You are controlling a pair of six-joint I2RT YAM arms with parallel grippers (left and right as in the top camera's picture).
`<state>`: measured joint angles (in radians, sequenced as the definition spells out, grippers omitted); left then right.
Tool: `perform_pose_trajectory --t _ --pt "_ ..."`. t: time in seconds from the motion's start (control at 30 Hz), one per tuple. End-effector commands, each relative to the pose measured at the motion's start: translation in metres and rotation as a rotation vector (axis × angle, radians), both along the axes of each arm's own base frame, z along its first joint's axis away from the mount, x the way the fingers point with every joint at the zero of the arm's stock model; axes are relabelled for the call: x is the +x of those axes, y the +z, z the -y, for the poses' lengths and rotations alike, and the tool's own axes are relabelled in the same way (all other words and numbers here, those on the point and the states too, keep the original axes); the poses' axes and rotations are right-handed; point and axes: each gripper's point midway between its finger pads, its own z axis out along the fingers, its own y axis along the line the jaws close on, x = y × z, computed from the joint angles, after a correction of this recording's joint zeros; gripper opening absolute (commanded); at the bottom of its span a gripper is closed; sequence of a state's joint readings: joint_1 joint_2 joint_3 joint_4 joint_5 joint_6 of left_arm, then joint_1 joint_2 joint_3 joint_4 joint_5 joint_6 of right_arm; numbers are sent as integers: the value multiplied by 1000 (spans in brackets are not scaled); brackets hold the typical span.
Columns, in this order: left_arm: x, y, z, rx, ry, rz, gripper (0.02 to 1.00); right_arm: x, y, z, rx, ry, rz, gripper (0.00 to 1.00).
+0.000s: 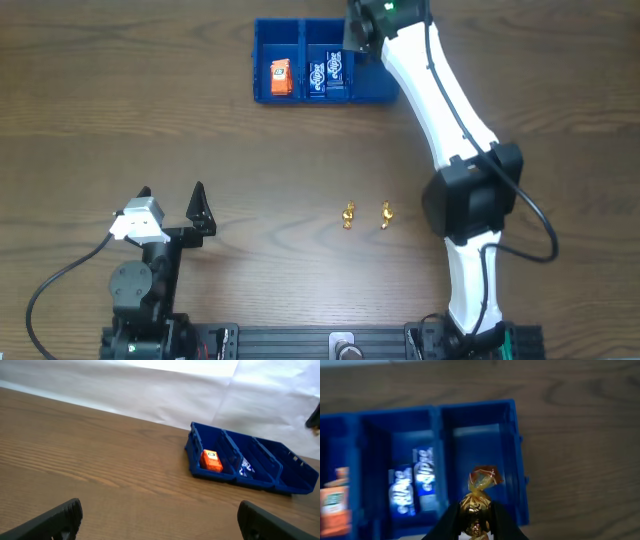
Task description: Sort Candies Into Trays
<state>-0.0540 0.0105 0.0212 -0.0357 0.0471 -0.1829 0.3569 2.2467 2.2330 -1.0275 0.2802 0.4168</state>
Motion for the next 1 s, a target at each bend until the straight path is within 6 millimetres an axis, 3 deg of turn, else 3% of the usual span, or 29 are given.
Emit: perform_pose_trajectory --t 0.03,0.1,0.13,0.17,0.27,0.37,0.43,0.47,0.53,0.63,0.67,0.8,0.87,1.0 --pt "-1 -17 -3 8 17 -52 998 7 -45 7 -10 19 -84 167" --pt "-1 -17 -3 8 17 -52 998 8 -51 6 -11 19 -86 196" --pt "-1 -17 -3 8 17 -52 996 10 -50 6 -10 19 -81 277" --pt "-1 -17 -3 8 17 -52 998 10 -50 6 -9 20 -79 472" --pt "-1 -17 -3 8 17 -52 998 8 -47 2 -24 51 -80 667" --pt "-1 -17 -3 8 17 -52 998 -1 -18 -13 -16 90 -40 715" --pt "-1 -17 -3 8 17 -52 998 -19 2 -20 -13 113 -29 715" --pt "-1 -17 -3 8 17 -52 998 -38 12 -25 -13 135 -29 717" --pt "-1 -17 -3 8 17 -52 998 -76 16 -29 -1 137 -56 717" --pt "-1 -17 -3 8 17 -52 998 -140 -5 -34 18 122 -139 717" --pt "-1 -17 -3 8 17 -52 998 -179 -29 -41 52 140 -222 717" --pt "-1 -17 -3 8 17 -52 998 -256 -99 -49 89 138 -403 720" --pt "-1 -17 -3 8 17 -52 998 -278 -126 -56 123 173 -456 720" --pt "-1 -17 -3 8 17 -52 998 -297 -148 -57 131 162 -490 717"
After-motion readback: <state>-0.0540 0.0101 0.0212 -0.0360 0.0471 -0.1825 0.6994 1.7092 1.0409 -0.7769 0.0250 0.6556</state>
